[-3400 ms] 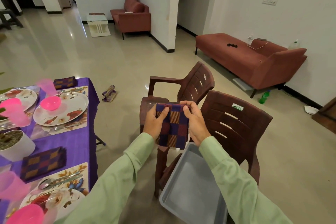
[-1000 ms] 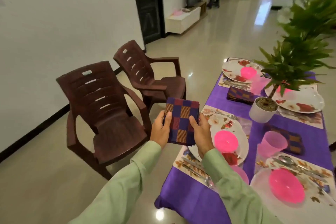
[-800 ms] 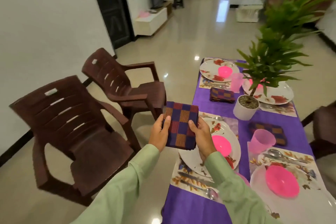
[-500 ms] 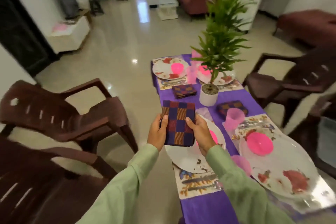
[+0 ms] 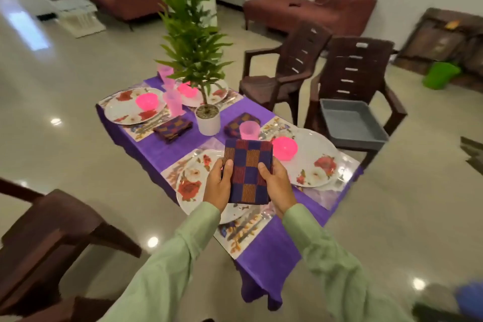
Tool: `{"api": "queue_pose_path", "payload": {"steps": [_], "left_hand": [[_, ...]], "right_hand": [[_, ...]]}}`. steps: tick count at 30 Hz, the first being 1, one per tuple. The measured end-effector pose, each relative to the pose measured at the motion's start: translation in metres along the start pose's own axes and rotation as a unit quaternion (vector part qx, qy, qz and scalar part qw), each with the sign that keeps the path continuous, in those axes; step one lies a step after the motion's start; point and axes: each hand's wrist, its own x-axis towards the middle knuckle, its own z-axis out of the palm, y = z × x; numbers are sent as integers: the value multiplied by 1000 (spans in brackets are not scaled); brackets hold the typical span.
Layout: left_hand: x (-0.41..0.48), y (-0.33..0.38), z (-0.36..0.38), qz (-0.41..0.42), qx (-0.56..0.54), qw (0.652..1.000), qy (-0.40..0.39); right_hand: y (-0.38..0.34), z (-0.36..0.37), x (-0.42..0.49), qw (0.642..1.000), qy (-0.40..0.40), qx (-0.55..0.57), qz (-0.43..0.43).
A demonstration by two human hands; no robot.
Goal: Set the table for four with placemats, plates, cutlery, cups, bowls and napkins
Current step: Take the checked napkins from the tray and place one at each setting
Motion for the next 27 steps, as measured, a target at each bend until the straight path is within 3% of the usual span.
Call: {"api": "queue_pose_path", "payload": {"steps": [10,17,23,27], "left_hand": [[10,-13,48,12,-23,984,-174],[19,-37,49,-10,-46,951,-307],[5,-69,63,-31,60,917,-393],[-1,-93,80,-66,166,871,-457]], "right_hand": [[18,-32,-34,978,210,-3,-4],[41,-13,-48,921,389,4,5],[72,-29,-73,880,469,-29,70],[109,-50,-72,870,462,-58,162]]}}
